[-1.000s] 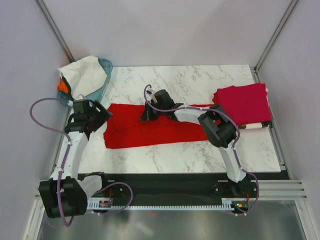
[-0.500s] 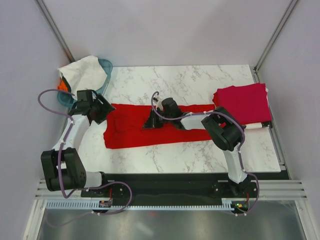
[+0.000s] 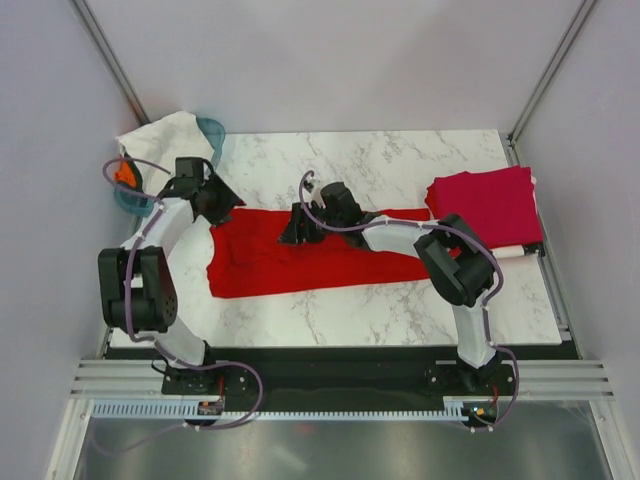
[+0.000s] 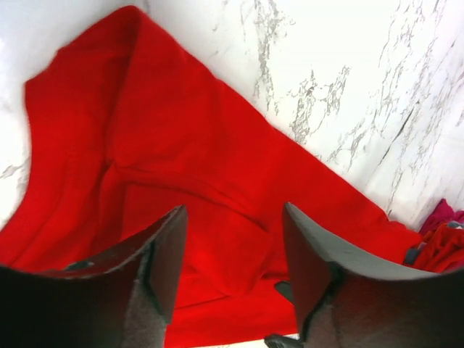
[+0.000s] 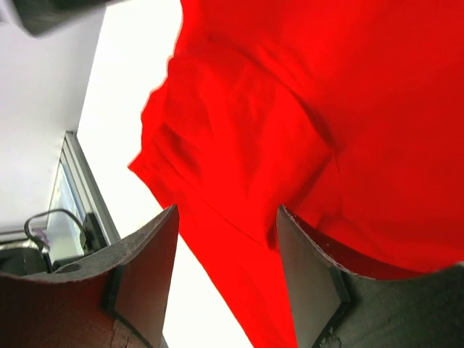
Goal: Fold and stack the t-shirts
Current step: Fold the tshirt
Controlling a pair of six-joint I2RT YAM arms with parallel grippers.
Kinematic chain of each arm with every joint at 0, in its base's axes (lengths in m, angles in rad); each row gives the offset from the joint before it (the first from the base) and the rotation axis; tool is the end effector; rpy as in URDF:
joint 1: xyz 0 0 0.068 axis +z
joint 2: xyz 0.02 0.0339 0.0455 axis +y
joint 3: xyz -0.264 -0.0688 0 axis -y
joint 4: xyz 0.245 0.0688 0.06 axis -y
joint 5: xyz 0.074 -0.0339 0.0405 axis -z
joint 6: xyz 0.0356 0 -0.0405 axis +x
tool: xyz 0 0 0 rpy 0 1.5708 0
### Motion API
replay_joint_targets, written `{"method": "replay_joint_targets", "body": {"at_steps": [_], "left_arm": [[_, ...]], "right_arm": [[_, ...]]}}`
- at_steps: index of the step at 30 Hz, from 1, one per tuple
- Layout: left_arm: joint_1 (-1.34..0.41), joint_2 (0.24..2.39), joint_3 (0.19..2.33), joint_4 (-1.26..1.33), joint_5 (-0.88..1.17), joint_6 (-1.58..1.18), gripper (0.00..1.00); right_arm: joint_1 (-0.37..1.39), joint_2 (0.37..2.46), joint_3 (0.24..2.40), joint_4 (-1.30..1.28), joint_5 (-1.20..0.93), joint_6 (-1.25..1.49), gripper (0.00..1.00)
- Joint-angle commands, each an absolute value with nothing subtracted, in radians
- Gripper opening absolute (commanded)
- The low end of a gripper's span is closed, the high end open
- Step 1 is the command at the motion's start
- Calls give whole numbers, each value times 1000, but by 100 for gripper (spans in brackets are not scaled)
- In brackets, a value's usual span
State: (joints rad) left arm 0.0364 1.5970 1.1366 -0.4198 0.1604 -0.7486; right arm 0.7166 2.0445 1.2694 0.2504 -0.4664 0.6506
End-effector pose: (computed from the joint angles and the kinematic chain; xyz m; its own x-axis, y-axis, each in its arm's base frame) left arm 0.3426 0.0068 0.2382 -0.6091 -0.6945 -0.3829 -0.4761 0.7064 -0.5237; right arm 0.3281 0.3070 0.1668 -0.8336 -0.0087 -0.5522 -0.4716 0.5318 0.7034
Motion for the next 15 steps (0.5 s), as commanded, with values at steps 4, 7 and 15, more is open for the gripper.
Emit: {"method": "replay_joint_targets", "body": {"at_steps": [4, 7, 15], "left_arm": [[17, 1732, 1256, -402, 163, -790, 57], [15, 1782, 1288, -402, 153, -798, 56], [15, 1859, 1325, -405, 180, -796, 29]], "right_arm": [[721, 2097, 1454, 216, -445, 575, 64], [721, 2170, 1526, 242, -465, 578, 64], [719, 2373, 1748, 291, -574, 624, 63]]}}
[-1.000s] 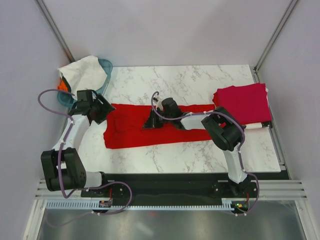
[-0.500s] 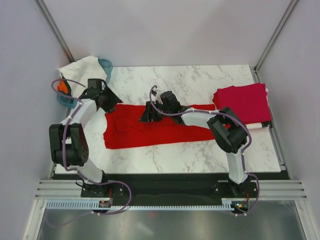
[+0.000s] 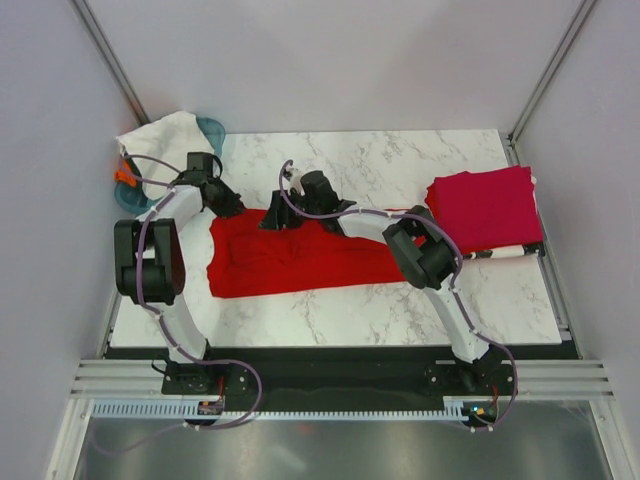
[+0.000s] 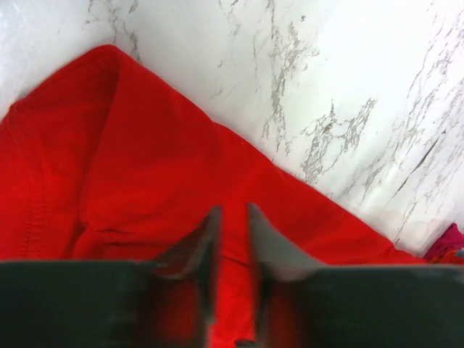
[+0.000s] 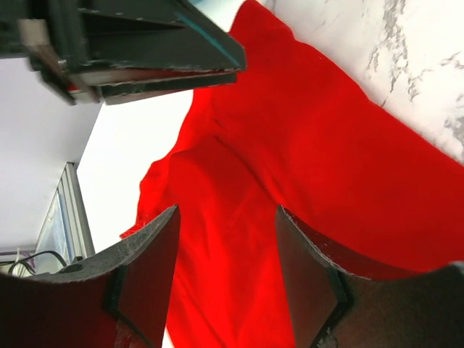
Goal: Fold and stack the t-shirts
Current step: Fold the tshirt
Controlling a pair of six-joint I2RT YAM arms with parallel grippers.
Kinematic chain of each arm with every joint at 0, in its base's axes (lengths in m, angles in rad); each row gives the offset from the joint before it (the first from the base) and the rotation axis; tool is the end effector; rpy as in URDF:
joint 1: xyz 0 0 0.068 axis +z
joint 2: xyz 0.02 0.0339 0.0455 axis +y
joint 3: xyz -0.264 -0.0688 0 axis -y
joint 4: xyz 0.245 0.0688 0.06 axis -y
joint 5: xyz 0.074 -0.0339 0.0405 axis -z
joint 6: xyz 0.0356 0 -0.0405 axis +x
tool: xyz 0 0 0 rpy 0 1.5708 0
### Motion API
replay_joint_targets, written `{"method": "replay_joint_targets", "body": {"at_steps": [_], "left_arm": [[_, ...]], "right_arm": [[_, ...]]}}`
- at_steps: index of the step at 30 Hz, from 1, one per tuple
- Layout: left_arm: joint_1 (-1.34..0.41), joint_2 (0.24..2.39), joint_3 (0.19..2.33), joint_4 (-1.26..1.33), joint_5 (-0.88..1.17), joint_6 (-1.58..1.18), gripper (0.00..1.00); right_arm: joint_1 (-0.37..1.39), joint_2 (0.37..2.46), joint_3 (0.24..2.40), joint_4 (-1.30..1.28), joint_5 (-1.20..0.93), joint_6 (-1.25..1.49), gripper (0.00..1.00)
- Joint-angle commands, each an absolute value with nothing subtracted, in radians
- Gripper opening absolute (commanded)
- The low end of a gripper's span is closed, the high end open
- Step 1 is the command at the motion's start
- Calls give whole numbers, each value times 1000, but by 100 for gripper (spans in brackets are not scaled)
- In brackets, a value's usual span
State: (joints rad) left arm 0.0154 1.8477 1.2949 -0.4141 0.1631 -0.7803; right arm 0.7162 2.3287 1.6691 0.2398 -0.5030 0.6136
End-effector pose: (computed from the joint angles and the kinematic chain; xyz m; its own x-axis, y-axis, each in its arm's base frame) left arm 0.3942 0.0003 0.2000 -0.6391 -0.7041 -0.3095 -0.5243 0.6933 -0.4945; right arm 0.3869 0.3595 0.1596 -0.7738 -0.0046 -0.6335 -0.5647 0.4581 0.6865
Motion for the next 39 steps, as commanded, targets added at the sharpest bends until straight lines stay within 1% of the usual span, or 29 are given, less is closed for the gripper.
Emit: {"method": "replay_joint_targets", "body": {"at_steps": [1, 4, 15, 22, 24, 27, 30, 33, 34, 35, 37, 39], "left_arm": [[15, 1858, 1316, -405, 175, -804, 18], [14, 1864, 1295, -405, 163, -819, 2], [15, 1971, 1304, -452, 160, -861, 2], [15, 2037, 1357, -551, 107, -882, 2], [14, 2043, 1376, -564, 97, -879, 2], [15, 2042, 1379, -578, 81, -881, 2], [15, 2043, 1381, -584, 78, -877, 2], [14, 2040, 1382, -586, 77, -874, 2], [14, 2040, 1384, -587, 78, -873, 2], [14, 2040, 1387, -588, 81, -871, 2], [14, 2037, 1387, -589, 81, -868, 2], [14, 2030, 1385, -589, 75, -867, 2]], "right_arm": [[719, 2397, 1761, 298, -583, 630, 63], [721, 2431, 1778, 322, -610, 649, 63], [729, 2461, 1712, 445, -703, 726, 62], [756, 2404, 1651, 446, -733, 689, 62], [764, 2388, 1625, 427, -703, 658, 62], [773, 2385, 1621, 382, -715, 634, 62], [784, 2349, 1559, 388, -726, 618, 61], [802, 2280, 1462, 439, -779, 629, 56], [816, 2232, 1435, 475, -813, 635, 56], [821, 2203, 1375, 492, -824, 641, 57], [831, 2111, 1321, 505, -824, 623, 59], [830, 2065, 1290, 473, -781, 601, 60]]}}
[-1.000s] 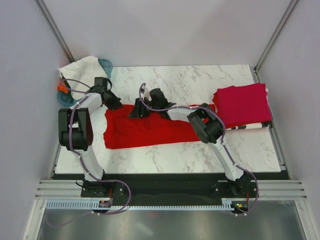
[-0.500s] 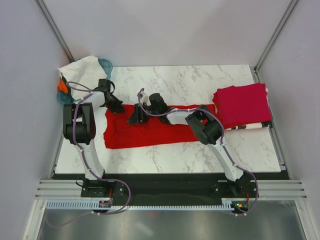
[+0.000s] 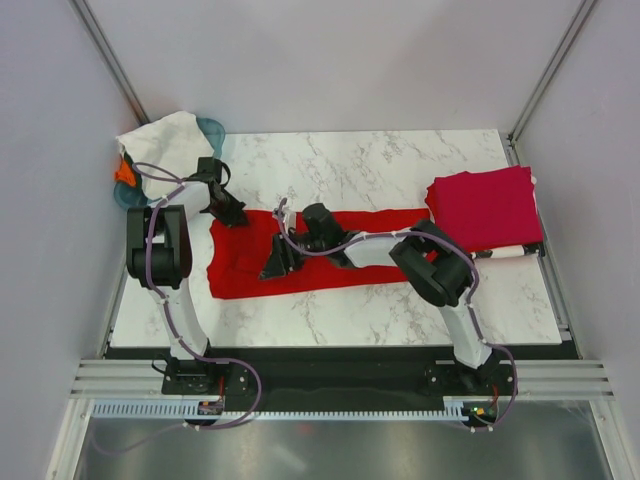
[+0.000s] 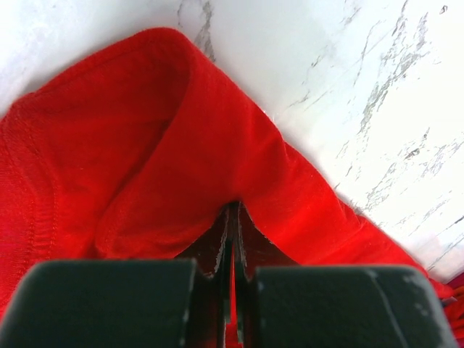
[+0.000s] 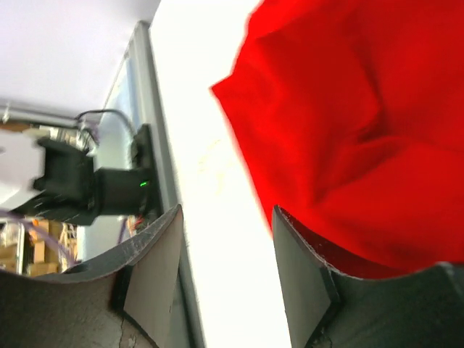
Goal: Fold and stack the t-shirts
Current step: Fold the tshirt
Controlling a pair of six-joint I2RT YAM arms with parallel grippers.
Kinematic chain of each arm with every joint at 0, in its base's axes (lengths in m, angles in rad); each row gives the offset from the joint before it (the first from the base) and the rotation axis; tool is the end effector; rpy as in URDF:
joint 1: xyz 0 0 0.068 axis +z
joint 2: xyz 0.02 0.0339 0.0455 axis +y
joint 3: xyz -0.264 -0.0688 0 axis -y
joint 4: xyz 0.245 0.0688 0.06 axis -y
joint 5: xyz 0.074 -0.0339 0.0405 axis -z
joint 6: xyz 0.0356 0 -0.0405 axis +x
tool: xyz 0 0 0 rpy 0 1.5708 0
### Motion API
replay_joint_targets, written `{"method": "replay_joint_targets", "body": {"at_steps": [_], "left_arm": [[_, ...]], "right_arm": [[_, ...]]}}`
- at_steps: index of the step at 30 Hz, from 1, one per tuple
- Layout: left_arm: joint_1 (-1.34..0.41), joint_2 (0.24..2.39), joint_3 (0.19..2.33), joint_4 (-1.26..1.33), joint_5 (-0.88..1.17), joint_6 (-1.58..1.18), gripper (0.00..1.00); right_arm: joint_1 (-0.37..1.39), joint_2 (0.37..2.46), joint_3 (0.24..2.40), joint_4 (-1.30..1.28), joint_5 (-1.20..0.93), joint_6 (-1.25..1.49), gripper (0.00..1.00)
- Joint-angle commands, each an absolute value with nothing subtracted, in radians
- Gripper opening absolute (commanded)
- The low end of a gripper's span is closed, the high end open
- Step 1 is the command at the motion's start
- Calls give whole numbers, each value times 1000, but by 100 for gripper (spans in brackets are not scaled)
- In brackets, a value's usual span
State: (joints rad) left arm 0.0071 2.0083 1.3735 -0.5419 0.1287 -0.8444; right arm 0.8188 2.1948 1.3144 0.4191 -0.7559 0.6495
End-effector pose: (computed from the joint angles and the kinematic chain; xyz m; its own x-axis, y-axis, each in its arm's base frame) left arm 0.4067 -0.0017 0.1547 -0.6448 -0.7460 -0.1664 -0.6622 0.6540 -0.3658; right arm 0.3005 0.3570 0.1326 -0.8173 -0.2296 -0.5285 -0.5735 0.2352 0.7847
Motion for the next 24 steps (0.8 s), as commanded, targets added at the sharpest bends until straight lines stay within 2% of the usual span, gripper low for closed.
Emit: {"method": "replay_joint_targets", "body": {"at_steps": [1, 6, 17, 24], "left_arm": [[14, 2028, 1385, -589, 75, -865, 2], [15, 2020, 1385, -591, 77, -861, 2], [15, 2026, 1397, -592, 95, -857, 2], [15, 2025, 1405, -597, 100, -856, 2]], "right_arm": [[828, 2043, 1298, 418, -769, 566, 61], [819, 2089, 1468, 256, -689, 472, 63], [799, 2367, 1781, 218, -673, 500, 65], [799, 2476, 1859, 238, -710, 509, 66]]}}
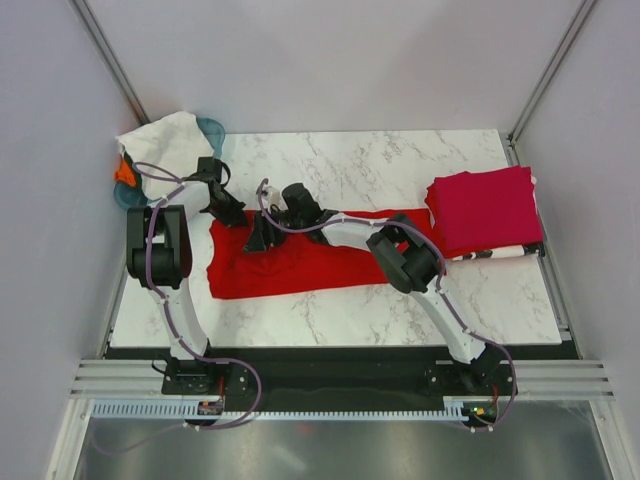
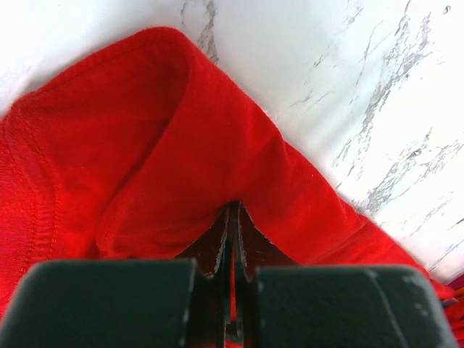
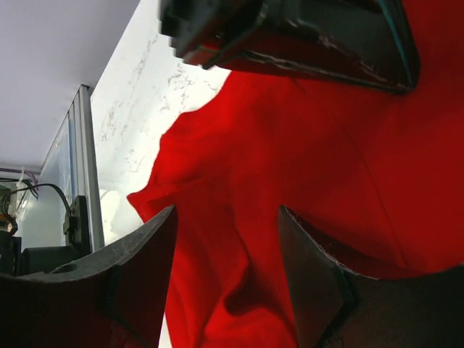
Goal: Fold and stack the t-shirts
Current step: Fold the tshirt
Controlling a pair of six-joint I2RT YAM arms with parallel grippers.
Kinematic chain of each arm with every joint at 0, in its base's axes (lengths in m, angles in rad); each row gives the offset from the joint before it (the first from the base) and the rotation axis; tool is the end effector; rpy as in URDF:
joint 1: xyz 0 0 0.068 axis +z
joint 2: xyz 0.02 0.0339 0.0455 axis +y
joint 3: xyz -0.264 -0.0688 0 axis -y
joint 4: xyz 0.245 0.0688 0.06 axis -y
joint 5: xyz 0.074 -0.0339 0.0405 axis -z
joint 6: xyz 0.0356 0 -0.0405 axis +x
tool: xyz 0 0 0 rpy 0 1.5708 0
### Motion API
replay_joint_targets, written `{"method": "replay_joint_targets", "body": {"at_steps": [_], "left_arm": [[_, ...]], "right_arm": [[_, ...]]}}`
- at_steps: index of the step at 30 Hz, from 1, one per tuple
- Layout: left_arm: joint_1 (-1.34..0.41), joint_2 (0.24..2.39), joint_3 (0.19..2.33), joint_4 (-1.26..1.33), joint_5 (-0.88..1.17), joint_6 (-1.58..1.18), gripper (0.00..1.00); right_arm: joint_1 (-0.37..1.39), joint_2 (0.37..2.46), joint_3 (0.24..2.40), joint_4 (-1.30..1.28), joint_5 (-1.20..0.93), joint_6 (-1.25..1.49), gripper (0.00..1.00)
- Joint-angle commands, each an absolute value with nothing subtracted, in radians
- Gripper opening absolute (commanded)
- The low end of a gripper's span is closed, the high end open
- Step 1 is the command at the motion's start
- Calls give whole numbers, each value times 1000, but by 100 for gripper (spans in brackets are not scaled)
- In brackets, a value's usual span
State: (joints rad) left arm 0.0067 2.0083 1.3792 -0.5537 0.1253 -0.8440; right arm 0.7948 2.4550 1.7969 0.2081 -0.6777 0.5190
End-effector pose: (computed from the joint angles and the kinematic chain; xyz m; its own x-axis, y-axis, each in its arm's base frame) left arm 0.4066 -0.0017 0.1558 -0.6454 -0.7458 -0.1649 -0.6647 0.6548 -0.3596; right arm 0.3667 0.4056 0.1342 -0.7365 -0.1988 -0.6466 -0.6750 0.2779 0.6834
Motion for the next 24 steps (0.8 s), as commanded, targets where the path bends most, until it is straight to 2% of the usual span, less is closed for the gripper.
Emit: {"method": "replay_joint_targets", "body": {"at_steps": [1, 4, 9, 24], "left_arm": [[15, 2023, 1405, -597, 100, -854, 2], [15, 2025, 1405, -597, 95, -853, 2], [14, 2033, 1413, -601, 94, -853, 2], [15, 2054, 1427, -603, 92, -850, 2]], "right_arm": [[798, 2491, 1862, 242, -722, 521, 66], [799, 2496, 1824, 300, -765, 541, 66], [801, 2451, 1636, 487, -831, 623, 66], [885, 2102, 1086, 834, -847, 738, 66]]}}
